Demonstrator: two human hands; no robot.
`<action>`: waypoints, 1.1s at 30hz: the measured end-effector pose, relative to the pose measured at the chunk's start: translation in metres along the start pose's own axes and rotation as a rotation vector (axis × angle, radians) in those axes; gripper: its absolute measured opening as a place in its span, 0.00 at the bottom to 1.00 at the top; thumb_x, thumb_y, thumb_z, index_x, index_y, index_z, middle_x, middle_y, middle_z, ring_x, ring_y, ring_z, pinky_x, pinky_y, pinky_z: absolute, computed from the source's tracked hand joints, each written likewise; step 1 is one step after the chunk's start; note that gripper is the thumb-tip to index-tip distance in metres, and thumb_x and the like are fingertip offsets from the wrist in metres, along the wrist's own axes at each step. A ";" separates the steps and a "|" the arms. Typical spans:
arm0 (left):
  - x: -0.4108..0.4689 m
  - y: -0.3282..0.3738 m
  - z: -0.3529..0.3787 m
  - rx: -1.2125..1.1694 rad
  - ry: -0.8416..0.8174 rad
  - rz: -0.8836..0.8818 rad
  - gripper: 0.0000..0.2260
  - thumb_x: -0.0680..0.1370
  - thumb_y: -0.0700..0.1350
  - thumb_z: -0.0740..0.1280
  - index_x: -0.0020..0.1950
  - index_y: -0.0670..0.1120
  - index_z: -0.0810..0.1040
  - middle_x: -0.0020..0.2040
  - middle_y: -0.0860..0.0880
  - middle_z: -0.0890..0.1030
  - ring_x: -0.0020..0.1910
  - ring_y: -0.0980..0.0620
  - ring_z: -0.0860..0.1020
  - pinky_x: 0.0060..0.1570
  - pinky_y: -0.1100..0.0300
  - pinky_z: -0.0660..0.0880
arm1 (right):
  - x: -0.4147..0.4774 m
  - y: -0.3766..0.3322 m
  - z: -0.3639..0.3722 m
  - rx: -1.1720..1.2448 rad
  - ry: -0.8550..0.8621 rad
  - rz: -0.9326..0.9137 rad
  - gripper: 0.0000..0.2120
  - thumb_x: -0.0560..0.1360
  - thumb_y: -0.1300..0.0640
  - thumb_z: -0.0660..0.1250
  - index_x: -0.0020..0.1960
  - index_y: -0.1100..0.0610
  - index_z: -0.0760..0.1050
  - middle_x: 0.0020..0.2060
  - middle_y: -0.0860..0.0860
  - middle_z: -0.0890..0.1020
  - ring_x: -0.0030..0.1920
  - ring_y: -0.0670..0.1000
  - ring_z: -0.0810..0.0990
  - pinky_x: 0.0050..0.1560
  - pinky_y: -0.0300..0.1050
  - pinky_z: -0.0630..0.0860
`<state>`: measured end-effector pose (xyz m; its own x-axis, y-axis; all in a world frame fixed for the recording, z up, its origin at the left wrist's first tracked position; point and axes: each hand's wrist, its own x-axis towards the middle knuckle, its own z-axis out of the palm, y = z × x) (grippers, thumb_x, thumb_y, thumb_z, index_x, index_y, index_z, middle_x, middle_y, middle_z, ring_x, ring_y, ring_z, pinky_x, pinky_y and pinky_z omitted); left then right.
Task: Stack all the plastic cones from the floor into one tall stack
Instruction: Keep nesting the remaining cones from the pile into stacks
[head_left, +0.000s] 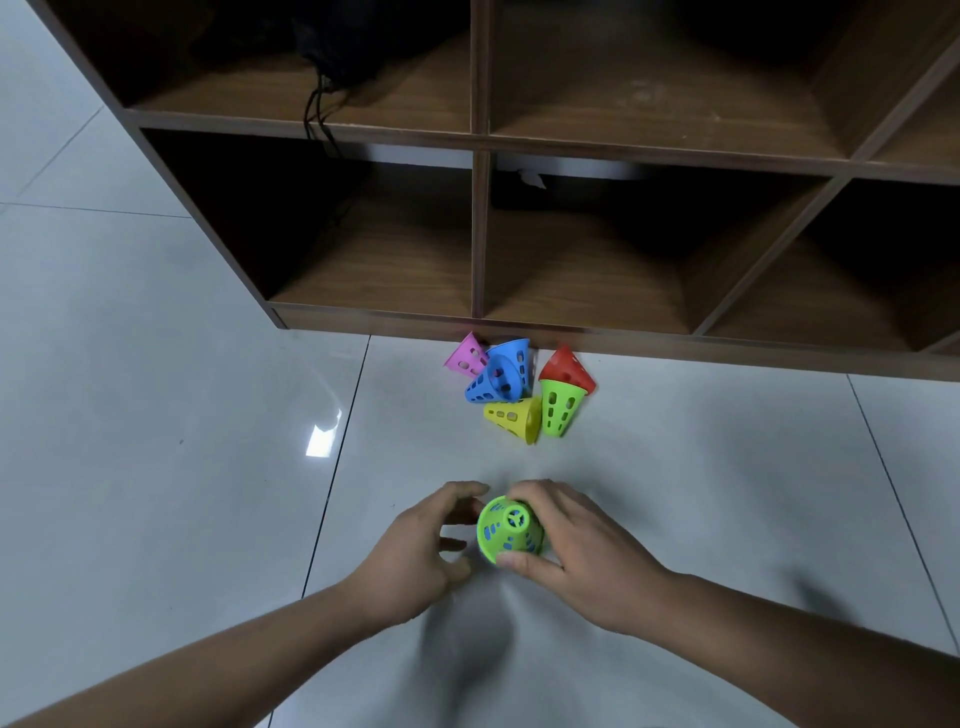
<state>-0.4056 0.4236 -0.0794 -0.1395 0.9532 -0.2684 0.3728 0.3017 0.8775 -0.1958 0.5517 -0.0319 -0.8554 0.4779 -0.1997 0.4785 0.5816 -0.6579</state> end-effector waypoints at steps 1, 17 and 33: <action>0.004 -0.002 -0.006 0.038 -0.014 0.005 0.30 0.75 0.38 0.73 0.74 0.56 0.74 0.64 0.61 0.81 0.67 0.60 0.79 0.61 0.57 0.81 | -0.001 0.004 0.000 -0.008 -0.019 -0.008 0.22 0.79 0.31 0.64 0.68 0.39 0.66 0.62 0.35 0.73 0.64 0.41 0.71 0.63 0.46 0.74; 0.119 0.019 -0.057 0.664 0.011 0.327 0.27 0.77 0.43 0.75 0.75 0.53 0.73 0.79 0.51 0.70 0.73 0.46 0.72 0.68 0.52 0.75 | 0.077 0.092 -0.061 -0.134 0.221 0.135 0.14 0.84 0.42 0.63 0.64 0.49 0.76 0.63 0.44 0.75 0.62 0.50 0.75 0.63 0.53 0.76; 0.117 -0.012 -0.073 0.909 0.027 0.261 0.23 0.75 0.43 0.72 0.71 0.49 0.78 0.68 0.50 0.78 0.61 0.42 0.77 0.57 0.49 0.77 | 0.063 0.119 -0.043 -0.053 0.167 0.180 0.06 0.83 0.57 0.68 0.57 0.52 0.83 0.54 0.44 0.79 0.53 0.48 0.79 0.57 0.50 0.78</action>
<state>-0.4935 0.5295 -0.0918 0.0324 0.9956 -0.0878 0.9657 -0.0085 0.2596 -0.1847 0.6788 -0.0916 -0.7130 0.6766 -0.1841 0.6334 0.5089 -0.5830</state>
